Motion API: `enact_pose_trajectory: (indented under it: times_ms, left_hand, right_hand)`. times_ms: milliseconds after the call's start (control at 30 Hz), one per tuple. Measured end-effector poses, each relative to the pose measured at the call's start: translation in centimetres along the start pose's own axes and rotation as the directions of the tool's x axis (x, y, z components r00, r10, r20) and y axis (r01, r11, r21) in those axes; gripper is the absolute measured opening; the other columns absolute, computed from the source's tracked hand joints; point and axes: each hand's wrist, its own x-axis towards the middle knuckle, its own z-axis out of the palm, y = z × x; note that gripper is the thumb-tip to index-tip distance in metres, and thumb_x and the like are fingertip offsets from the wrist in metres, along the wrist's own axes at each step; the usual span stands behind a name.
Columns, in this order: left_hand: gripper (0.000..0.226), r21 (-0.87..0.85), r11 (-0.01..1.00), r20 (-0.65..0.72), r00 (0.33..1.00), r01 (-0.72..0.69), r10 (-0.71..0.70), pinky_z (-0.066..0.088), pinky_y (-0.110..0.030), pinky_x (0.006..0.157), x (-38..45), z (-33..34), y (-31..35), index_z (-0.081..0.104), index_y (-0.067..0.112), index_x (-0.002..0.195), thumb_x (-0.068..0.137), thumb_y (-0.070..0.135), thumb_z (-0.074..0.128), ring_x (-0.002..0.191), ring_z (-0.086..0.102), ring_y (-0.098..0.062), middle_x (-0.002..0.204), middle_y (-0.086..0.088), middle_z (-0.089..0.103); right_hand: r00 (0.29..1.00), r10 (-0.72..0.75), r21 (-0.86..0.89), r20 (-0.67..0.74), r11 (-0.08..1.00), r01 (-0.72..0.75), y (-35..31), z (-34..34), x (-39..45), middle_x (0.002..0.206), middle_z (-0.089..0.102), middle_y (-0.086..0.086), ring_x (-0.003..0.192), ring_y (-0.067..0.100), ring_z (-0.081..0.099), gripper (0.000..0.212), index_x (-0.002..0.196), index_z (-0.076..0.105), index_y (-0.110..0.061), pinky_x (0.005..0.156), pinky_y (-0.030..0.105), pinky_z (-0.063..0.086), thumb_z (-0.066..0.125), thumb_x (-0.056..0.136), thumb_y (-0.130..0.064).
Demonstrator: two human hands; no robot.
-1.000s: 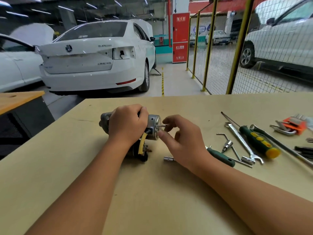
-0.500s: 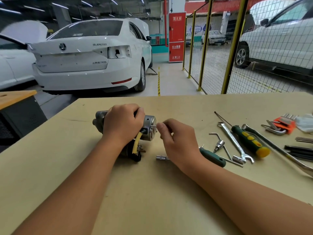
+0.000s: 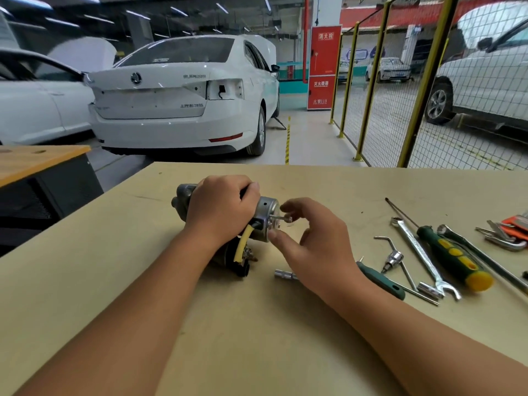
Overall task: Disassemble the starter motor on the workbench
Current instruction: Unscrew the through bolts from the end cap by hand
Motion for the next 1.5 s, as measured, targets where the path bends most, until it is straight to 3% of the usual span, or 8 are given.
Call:
enact_pose_trajectory:
  times_ms: [67,233,367,467,567,667,800,1500]
  left_hand:
    - [0.039,-0.003,1.0,-0.006,1.0,0.001,-0.001,0.053,-0.038,0.068,0.0,0.1,-0.2,0.076,0.017,0.083,0.098,0.041,0.049,0.07,0.062,-0.025,0.069,0.0,0.067]
    - [0.034,-0.02,1.0,-0.01,1.0,0.016,-0.016,0.053,-0.037,0.067,-0.1,0.0,-0.4,0.075,0.018,0.082,0.101,0.036,0.053,0.069,0.062,-0.021,0.068,0.002,0.066]
    - [0.035,-0.019,1.0,-0.012,1.0,0.013,-0.013,0.049,-0.034,0.065,-0.1,0.2,-0.5,0.076,0.019,0.084,0.1,0.039,0.051,0.069,0.061,-0.021,0.068,0.003,0.066]
    - [0.036,-0.031,0.999,-0.02,0.999,0.025,-0.025,0.039,-0.03,0.063,-0.1,0.2,-0.8,0.074,0.02,0.079,0.098,0.039,0.051,0.066,0.059,-0.017,0.063,0.006,0.063]
    - [0.037,-0.038,0.999,-0.027,0.999,0.026,-0.027,0.035,-0.029,0.062,0.0,0.3,-0.9,0.075,0.022,0.079,0.095,0.043,0.049,0.065,0.058,-0.014,0.062,0.008,0.062]
    - [0.037,-0.051,0.998,-0.046,0.999,0.021,-0.023,0.041,-0.029,0.062,0.0,0.2,-1.1,0.077,0.022,0.082,0.094,0.043,0.049,0.065,0.06,-0.014,0.063,0.008,0.065]
    - [0.036,-0.075,0.997,-0.049,0.998,0.03,-0.034,0.049,-0.032,0.065,-0.1,0.1,-1.4,0.077,0.023,0.083,0.094,0.044,0.05,0.067,0.061,-0.015,0.066,0.008,0.066]
    - [0.026,-0.085,0.996,-0.039,0.999,0.033,-0.036,0.037,-0.025,0.063,-0.2,0.1,-1.7,0.07,0.033,0.084,0.094,0.046,0.05,0.07,0.058,0.0,0.068,0.019,0.062]
  right_hand:
    - [1.0,0.03,-0.003,-0.004,1.0,-0.03,-0.2,0.0,0.1,0.089,0.064,-0.023,0.079,-0.003,0.059,0.017,0.103,0.065,-0.036,0.068,0.022,0.045,0.068,0.09,-0.047]
    - [1.0,0.005,0.07,-0.022,0.998,-0.003,-0.2,-0.3,0.1,0.09,0.065,-0.018,0.068,0.001,0.056,0.022,0.098,0.064,-0.032,0.066,0.021,0.041,0.076,0.087,-0.017]
    - [0.999,0.037,0.073,-0.01,0.997,-0.036,-0.9,-0.1,-0.1,0.086,0.066,-0.02,0.077,0.002,0.061,0.011,0.095,0.062,-0.043,0.067,0.021,0.043,0.071,0.09,-0.042]
    - [0.999,0.032,0.029,-0.034,0.999,-0.031,-0.6,0.0,0.1,0.078,0.066,-0.018,0.079,0.004,0.061,0.013,0.086,0.065,-0.032,0.069,0.027,0.045,0.063,0.098,-0.031]
    - [0.999,0.015,0.059,-0.046,0.998,-0.012,-0.7,-0.3,0.0,0.088,0.065,-0.021,0.075,0.004,0.06,0.02,0.093,0.063,-0.033,0.071,0.024,0.045,0.071,0.091,-0.014]
    - [0.999,0.029,0.065,-0.024,0.997,-0.028,-0.9,-0.3,-0.2,0.092,0.064,-0.021,0.079,0.003,0.061,0.021,0.108,0.062,-0.034,0.069,0.024,0.045,0.073,0.09,-0.032]
    - [0.998,0.053,0.006,0.013,0.999,-0.054,-1.0,-0.3,-0.1,0.075,0.068,-0.011,0.076,0.007,0.063,0.022,0.089,0.067,-0.027,0.068,0.035,0.05,0.054,0.101,-0.04]
    - [0.977,0.175,0.154,-0.119,0.976,-0.156,-0.7,-2.4,0.4,0.056,0.052,0.005,0.055,0.023,0.048,0.025,0.06,0.054,-0.015,0.048,0.035,0.037,0.053,0.083,-0.024]
